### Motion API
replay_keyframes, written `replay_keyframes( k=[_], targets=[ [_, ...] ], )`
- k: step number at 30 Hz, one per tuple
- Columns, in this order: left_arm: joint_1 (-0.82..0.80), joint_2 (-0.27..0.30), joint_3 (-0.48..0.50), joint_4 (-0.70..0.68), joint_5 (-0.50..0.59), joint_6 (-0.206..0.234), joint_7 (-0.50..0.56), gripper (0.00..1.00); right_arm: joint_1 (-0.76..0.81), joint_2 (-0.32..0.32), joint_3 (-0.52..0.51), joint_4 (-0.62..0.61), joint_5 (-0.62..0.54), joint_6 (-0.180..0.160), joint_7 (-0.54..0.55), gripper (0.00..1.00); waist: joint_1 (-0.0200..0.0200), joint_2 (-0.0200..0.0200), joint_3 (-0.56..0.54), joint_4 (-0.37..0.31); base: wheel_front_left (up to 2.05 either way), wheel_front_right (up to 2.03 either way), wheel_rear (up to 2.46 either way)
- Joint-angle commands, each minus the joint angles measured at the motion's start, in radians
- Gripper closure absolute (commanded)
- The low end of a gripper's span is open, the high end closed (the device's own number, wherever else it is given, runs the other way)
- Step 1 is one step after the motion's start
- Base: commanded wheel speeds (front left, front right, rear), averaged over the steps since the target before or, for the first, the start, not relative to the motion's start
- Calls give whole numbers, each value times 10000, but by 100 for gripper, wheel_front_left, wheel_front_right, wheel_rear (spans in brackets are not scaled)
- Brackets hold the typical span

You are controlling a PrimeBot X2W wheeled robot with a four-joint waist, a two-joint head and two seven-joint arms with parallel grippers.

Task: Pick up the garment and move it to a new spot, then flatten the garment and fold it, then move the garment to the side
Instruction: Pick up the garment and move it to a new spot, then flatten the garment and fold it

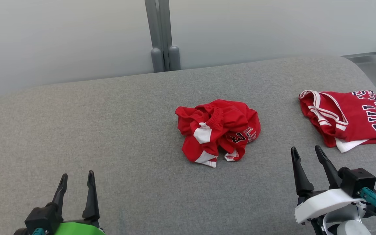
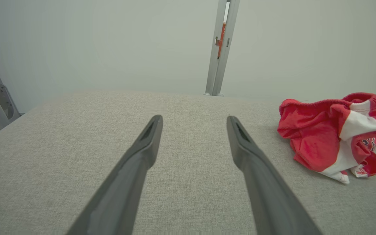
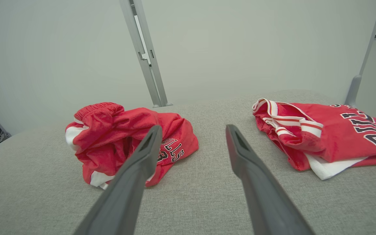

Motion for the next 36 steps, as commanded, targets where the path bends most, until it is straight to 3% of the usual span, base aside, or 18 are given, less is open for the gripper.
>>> replay_keyframes(
  k=[1,13,19,25,31,36],
  targets=[
    [148,-69,61,-72,172,-67,-25,0,15,-18,9,-19,24,-11,-5,0,0,0,-1,-4,0,0,0],
    [-35,-346,279,274,380,-421,-25,0,-131,-19,269,59,105,-11,-32,0,0,0,-16,7,0,0,0],
    [-1038,-240,-448,934,302,-605,177,0,-124,-19,239,47,72,-13,-26,0,0,0,19,17,0,0,0],
    [-3303,-311,-1882,1403,-455,-668,2419,0,-136,-16,306,15,25,-11,65,0,0,0,105,-37,0,0,0],
    [-5273,-392,-3354,1901,-1616,-665,4730,0,-392,-17,600,-3,94,-11,102,0,0,0,395,-532,0,0,0],
    [-6387,-262,-4632,2429,-2204,-673,5705,0,-612,-20,762,-24,156,-13,40,0,0,0,829,-1175,0,0,0]
  ],
)
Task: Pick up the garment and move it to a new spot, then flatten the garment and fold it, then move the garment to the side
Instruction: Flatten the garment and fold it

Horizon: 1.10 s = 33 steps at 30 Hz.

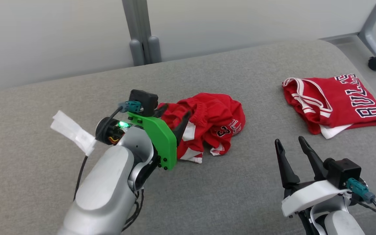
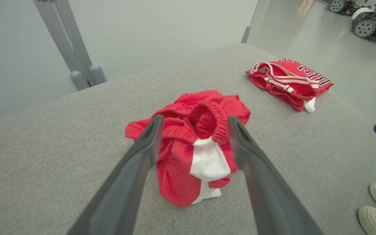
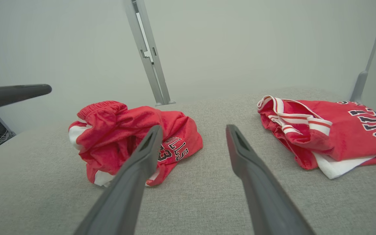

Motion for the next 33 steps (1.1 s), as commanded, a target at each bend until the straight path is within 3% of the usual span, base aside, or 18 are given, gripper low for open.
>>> replay_keyframes(
  k=[1,10,19,24,33],
  targets=[
    [-305,252,-211,207,51,-27,99,0,-140,-23,10,-18,48,-13,-57,0,0,-1,442,-542,0,0,0],
    [-1273,931,-1877,1369,241,-21,314,0,-366,-18,43,180,203,-15,-338,0,0,-1,1013,-1338,0,0,0],
    [-1883,1603,-3471,1515,-91,-22,141,0,-501,-18,111,391,317,-13,-537,0,0,-1,1147,-1518,0,0,0],
    [-2123,1691,-4532,1256,-624,-22,66,0,-592,-19,167,491,359,-15,-598,0,0,-1,1164,-1513,0,0,0],
    [-2519,1833,-4887,1869,-1289,-22,-77,0,-704,-21,318,612,330,-15,-611,0,0,-1,1178,-1579,0,0,0]
  ],
)
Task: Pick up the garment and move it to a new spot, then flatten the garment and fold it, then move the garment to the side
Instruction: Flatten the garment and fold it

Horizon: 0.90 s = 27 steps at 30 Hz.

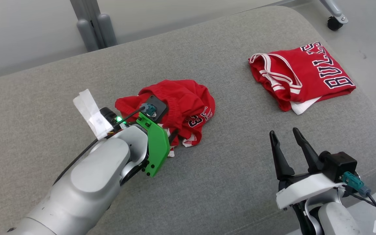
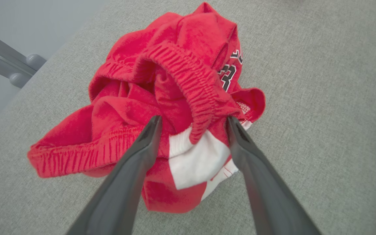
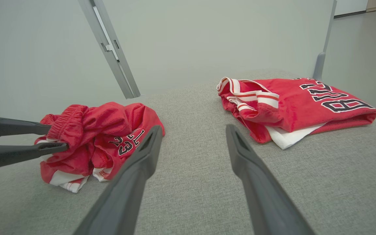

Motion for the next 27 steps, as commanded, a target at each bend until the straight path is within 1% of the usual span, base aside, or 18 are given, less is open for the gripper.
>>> replay_keyframes(
  k=[1,3,4,5,6,9,10,14,17,21,23,25,27],
  targets=[
    [-125,-23,66,165,-134,-13,-91,0,-82,-17,57,36,-14,-13,-28,0,0,0,-4,-64,0,0,0],
    [-141,-150,101,427,-338,-13,-147,0,-144,-20,108,62,-16,-15,-23,0,0,0,-1,-137,0,0,0],
    [-138,-253,75,566,-430,-13,-112,9,-172,-19,134,76,-17,-13,-24,0,0,0,-1,-175,0,0,0],
    [-145,-334,62,649,-511,-13,-114,47,-182,-16,161,87,-19,-15,-21,0,0,0,-4,-209,0,0,0],
    [-158,-411,91,736,-636,-13,-198,100,-185,-16,175,96,-23,-13,-15,0,0,0,-8,-240,0,0,0],
    [-118,-811,441,829,-1446,-13,-583,100,-204,-17,188,104,-40,-13,13,0,0,0,-24,-327,0,0,0],
    [-111,-1011,692,801,-1889,-13,-830,100,-209,-16,186,106,-50,-13,21,0,0,0,-33,-347,0,0,0],
    [-391,-1486,1388,408,-3047,-13,-1817,100,-156,-16,87,110,-106,-15,46,0,0,0,-111,-327,0,0,0],
    [-685,-1755,1803,-71,-3762,-15,-2633,100,-13,-14,-10,79,-185,-13,78,0,0,0,-197,-196,0,0,0],
    [-1212,-1933,2522,-829,-5023,-15,-3919,100,115,-14,31,21,-179,-13,137,0,0,0,-339,35,0,0,0],
    [-1554,-1981,2430,-1189,-5499,-8,-4377,100,133,-16,114,-1,-138,-13,171,0,0,0,-408,133,0,0,0],
    [-1754,-1962,2152,-1284,-5851,183,-4675,100,135,-22,136,-5,-95,-15,178,0,0,0,-466,240,0,0,0],
    [-1892,-1953,1863,-1094,-6010,496,-4825,100,138,-14,169,-12,-49,-13,162,0,0,0,-480,374,0,0,0]
  ],
)
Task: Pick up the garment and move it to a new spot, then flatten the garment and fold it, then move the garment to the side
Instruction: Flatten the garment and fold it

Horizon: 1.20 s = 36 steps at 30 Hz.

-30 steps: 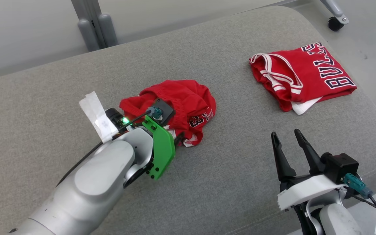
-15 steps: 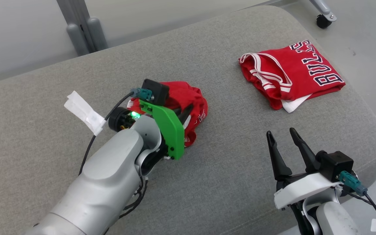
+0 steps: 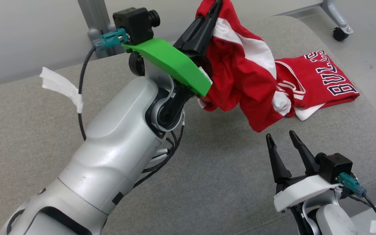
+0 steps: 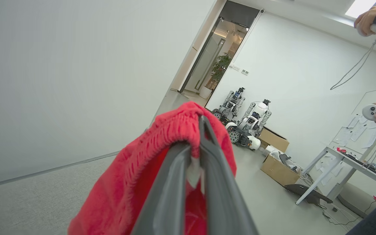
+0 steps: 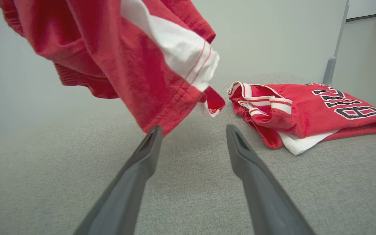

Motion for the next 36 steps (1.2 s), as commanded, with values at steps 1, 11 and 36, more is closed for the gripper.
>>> replay_keyframes(
  k=[1,11,36],
  targets=[
    [27,67,-155,279,-127,232,-50,100,103,-10,20,-35,71,-12,-26,0,0,0,-55,218,0,0,0],
    [2600,823,-1278,3053,-248,1613,1271,100,247,-13,-167,-21,144,-12,-138,0,0,0,0,1147,0,0,0],
    [5154,2594,1141,534,2304,1738,-907,0,338,-15,-412,-164,-104,-13,69,0,0,0,-440,1857,0,0,0]
  ],
)
